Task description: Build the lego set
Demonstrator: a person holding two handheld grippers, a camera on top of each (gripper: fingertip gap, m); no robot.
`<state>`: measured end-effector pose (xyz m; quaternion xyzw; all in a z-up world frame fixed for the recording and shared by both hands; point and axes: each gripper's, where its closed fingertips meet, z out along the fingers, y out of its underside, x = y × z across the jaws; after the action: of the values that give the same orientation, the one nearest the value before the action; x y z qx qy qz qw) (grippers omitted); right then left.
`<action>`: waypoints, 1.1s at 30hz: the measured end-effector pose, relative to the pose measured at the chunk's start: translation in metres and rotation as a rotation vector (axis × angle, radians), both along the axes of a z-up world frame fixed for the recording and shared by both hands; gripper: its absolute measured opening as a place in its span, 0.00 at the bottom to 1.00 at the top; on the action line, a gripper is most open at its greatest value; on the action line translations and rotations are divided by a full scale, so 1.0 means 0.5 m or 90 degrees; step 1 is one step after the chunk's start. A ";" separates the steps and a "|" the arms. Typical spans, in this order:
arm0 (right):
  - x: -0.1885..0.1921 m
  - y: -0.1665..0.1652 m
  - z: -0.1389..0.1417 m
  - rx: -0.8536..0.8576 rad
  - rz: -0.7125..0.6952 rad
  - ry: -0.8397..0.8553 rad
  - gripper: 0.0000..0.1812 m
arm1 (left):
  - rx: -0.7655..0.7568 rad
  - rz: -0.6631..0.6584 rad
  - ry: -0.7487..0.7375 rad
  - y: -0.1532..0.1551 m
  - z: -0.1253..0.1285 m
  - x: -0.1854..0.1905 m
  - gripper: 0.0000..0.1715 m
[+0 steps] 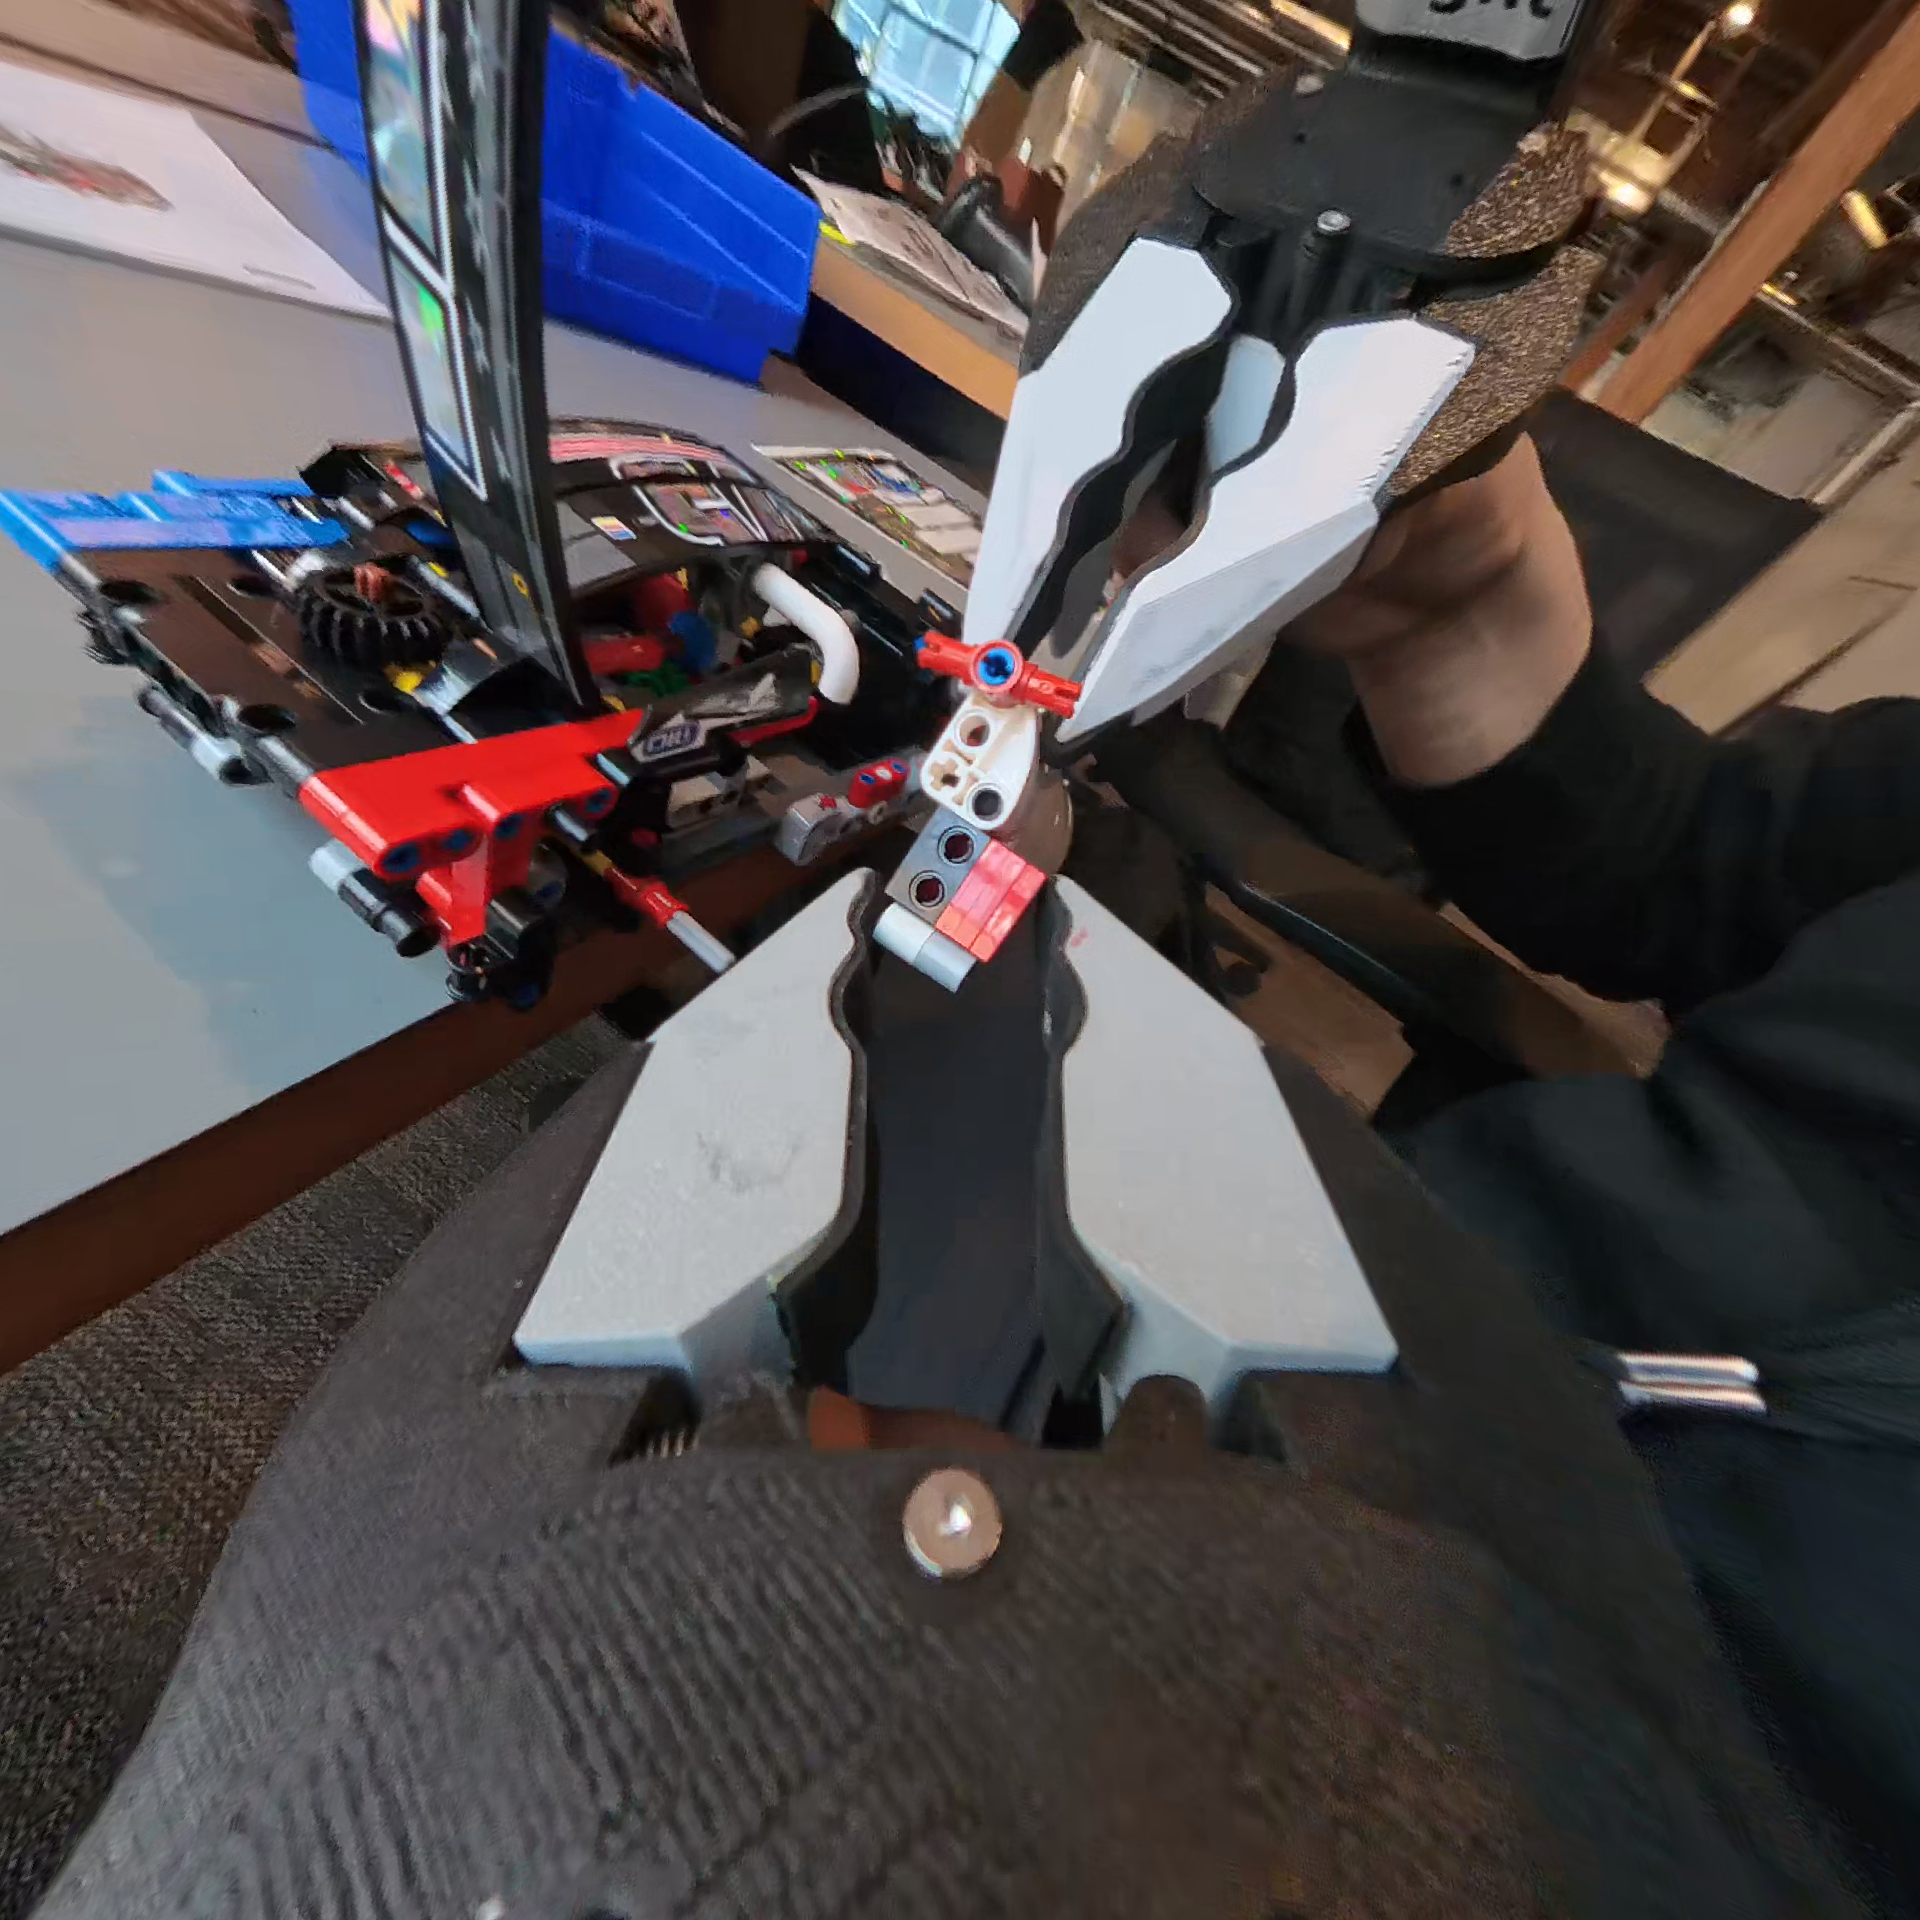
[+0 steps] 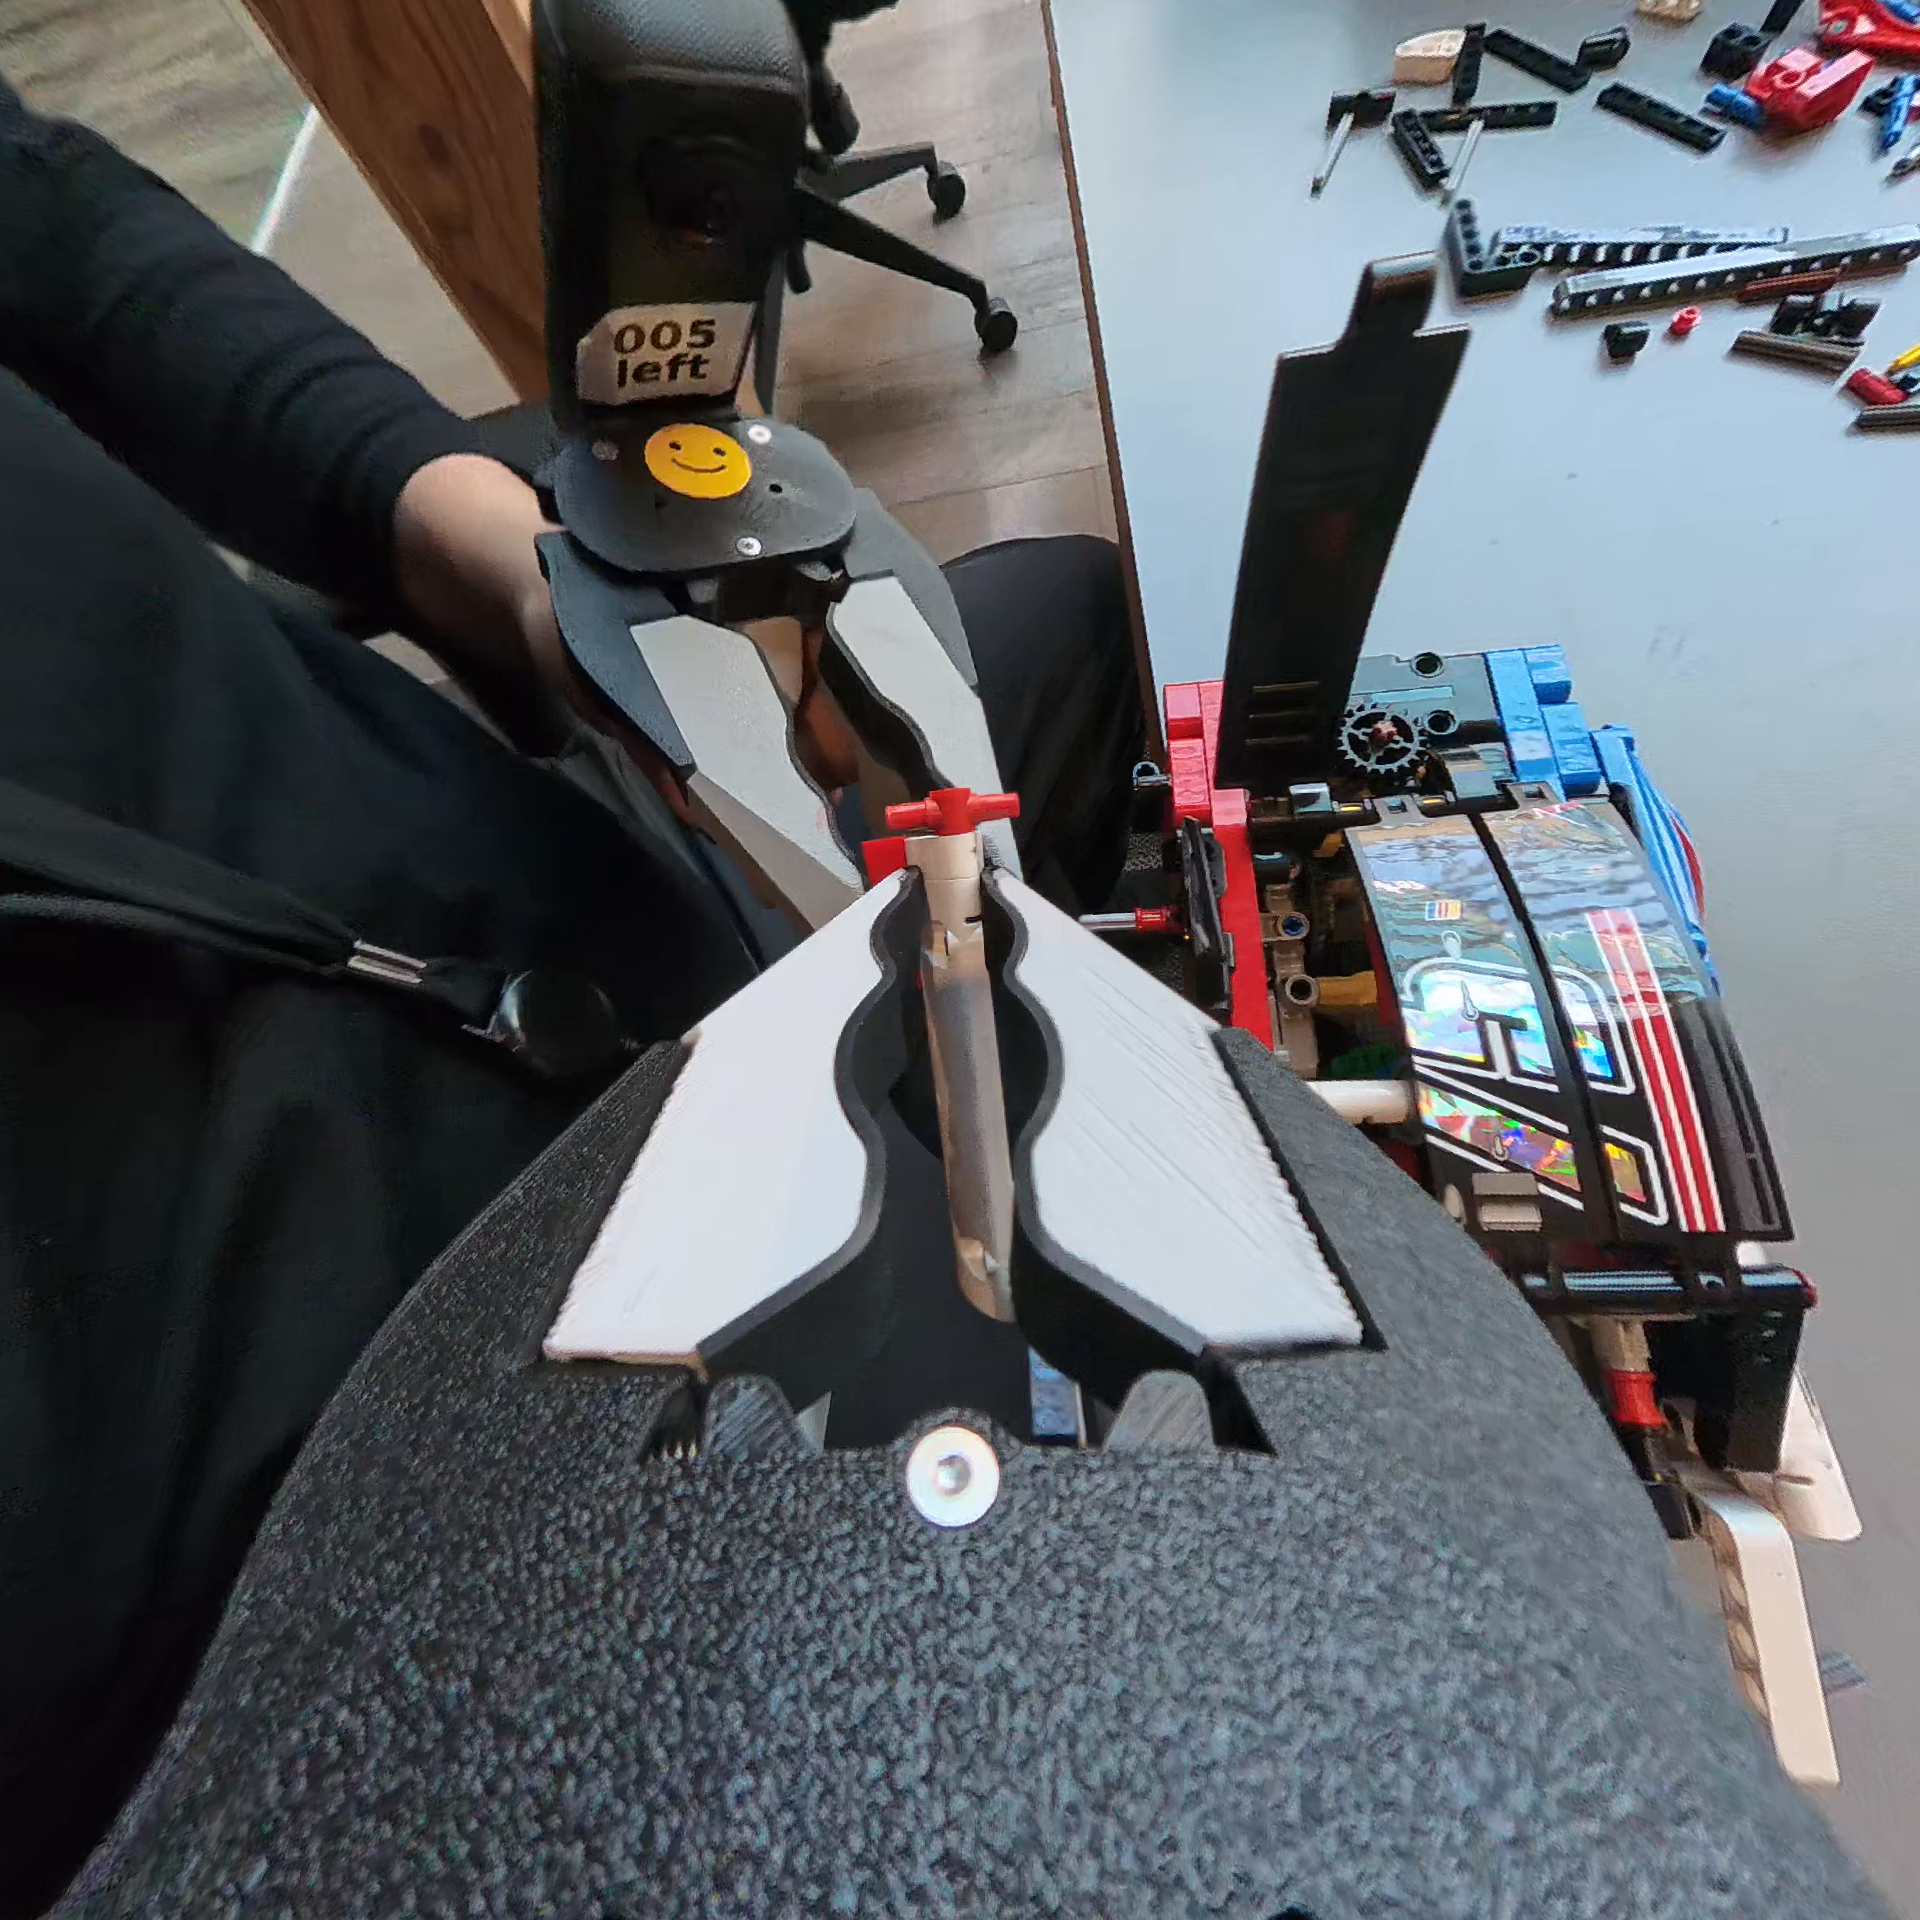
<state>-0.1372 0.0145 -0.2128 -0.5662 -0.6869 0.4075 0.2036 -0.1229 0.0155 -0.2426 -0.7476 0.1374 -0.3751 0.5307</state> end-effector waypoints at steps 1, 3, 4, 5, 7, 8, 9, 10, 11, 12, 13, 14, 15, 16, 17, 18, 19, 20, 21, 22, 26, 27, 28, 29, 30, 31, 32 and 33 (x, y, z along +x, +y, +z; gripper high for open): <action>0.001 0.002 0.003 -0.001 -0.004 0.003 0.05 | 0.002 0.008 -0.014 0.003 0.003 0.002 0.16; 0.007 0.001 0.005 0.003 -0.002 0.006 0.05 | -0.012 0.003 -0.098 0.000 0.008 0.017 0.16; 0.011 0.000 0.002 0.002 -0.002 0.002 0.05 | -0.015 0.001 -0.137 -0.002 0.008 0.025 0.16; 0.016 0.000 -0.001 0.005 -0.002 -0.001 0.05 | -0.016 0.002 -0.156 -0.002 0.004 0.031 0.16; 0.024 0.000 0.000 0.011 -0.003 0.007 0.05 | 0.003 0.010 -0.162 0.000 0.005 0.040 0.16; 0.027 -0.001 0.004 0.006 -0.002 0.016 0.05 | 0.015 0.009 -0.173 -0.001 0.010 0.043 0.16; 0.029 -0.003 0.011 -0.004 0.001 0.024 0.05 | 0.026 -0.003 -0.194 -0.005 0.019 0.049 0.16; 0.031 -0.004 0.016 -0.010 0.003 0.027 0.05 | 0.045 -0.010 -0.211 -0.008 0.026 0.050 0.15; 0.032 -0.001 0.017 -0.008 0.001 0.025 0.06 | 0.063 -0.019 -0.218 -0.012 0.030 0.050 0.13; 0.033 0.001 0.015 0.000 -0.001 0.021 0.06 | 0.073 -0.024 -0.220 -0.014 0.029 0.051 0.12; 0.033 0.001 0.013 0.009 0.003 0.019 0.06 | 0.081 -0.025 -0.220 -0.015 0.027 0.052 0.12; 0.033 0.000 0.011 0.020 0.005 0.020 0.06 | 0.091 -0.025 -0.227 -0.016 0.026 0.052 0.12; 0.034 0.001 0.008 0.031 0.006 0.019 0.06 | 0.095 -0.022 -0.238 -0.014 0.023 0.053 0.12; 0.035 0.002 0.006 0.038 0.010 0.017 0.06 | 0.099 -0.021 -0.250 -0.013 0.021 0.056 0.12; 0.036 0.001 0.006 0.038 0.015 0.016 0.05 | 0.105 -0.024 -0.273 -0.014 0.022 0.059 0.12; 0.036 0.001 0.006 0.036 0.017 0.017 0.05 | 0.106 -0.031 -0.305 -0.015 0.024 0.060 0.12; 0.035 0.002 0.005 0.034 0.015 0.016 0.05 | 0.104 -0.035 -0.335 -0.015 0.026 0.060 0.12; 0.034 0.003 0.003 0.034 0.014 0.013 0.05 | 0.101 -0.041 -0.356 -0.016 0.026 0.059 0.12; 0.033 0.004 -0.001 0.034 0.013 0.009 0.05 | 0.096 -0.039 -0.369 -0.014 0.023 0.058 0.12; 0.032 0.003 -0.003 0.030 0.012 0.007 0.05 | 0.100 -0.030 -0.376 -0.014 0.021 0.056 0.12; 0.030 -0.013 -0.011 0.005 0.022 0.002 0.04 | 0.099 -0.003 -0.411 -0.029 0.009 0.047 0.12; 0.033 -0.019 -0.014 -0.002 0.023 0.001 0.04 | 0.101 0.002 -0.423 -0.034 0.005 0.042 0.13; 0.035 -0.023 -0.017 -0.008 0.022 0.000 0.04 | 0.102 0.007 -0.435 -0.039 -0.001 0.037 0.13; 0.038 -0.025 -0.023 -0.014 0.018 -0.001 0.03 | 0.100 0.011 -0.452 -0.042 -0.007 0.032 0.13; 0.040 -0.027 -0.029 -0.020 0.011 -0.003 0.03 | 0.100 0.007 -0.466 -0.045 -0.012 0.032 0.13; 0.042 -0.031 -0.033 -0.031 0.006 -0.005 0.03 | 0.097 -0.005 -0.475 -0.049 -0.018 0.038 0.13; 0.044 -0.035 -0.037 -0.040 -0.001 -0.005 0.03 | 0.096 -0.017 -0.478 -0.052 -0.022 0.046 0.13; 0.046 -0.038 -0.038 -0.044 -0.008 -0.004 0.03 | 0.096 -0.027 -0.483 -0.056 -0.026 0.053 0.13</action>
<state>-0.1143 -0.0046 -0.2320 -0.5786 -0.6695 0.4279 0.1839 -0.0966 -0.0123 -0.2555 -0.5118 -0.0262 -0.6245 0.5894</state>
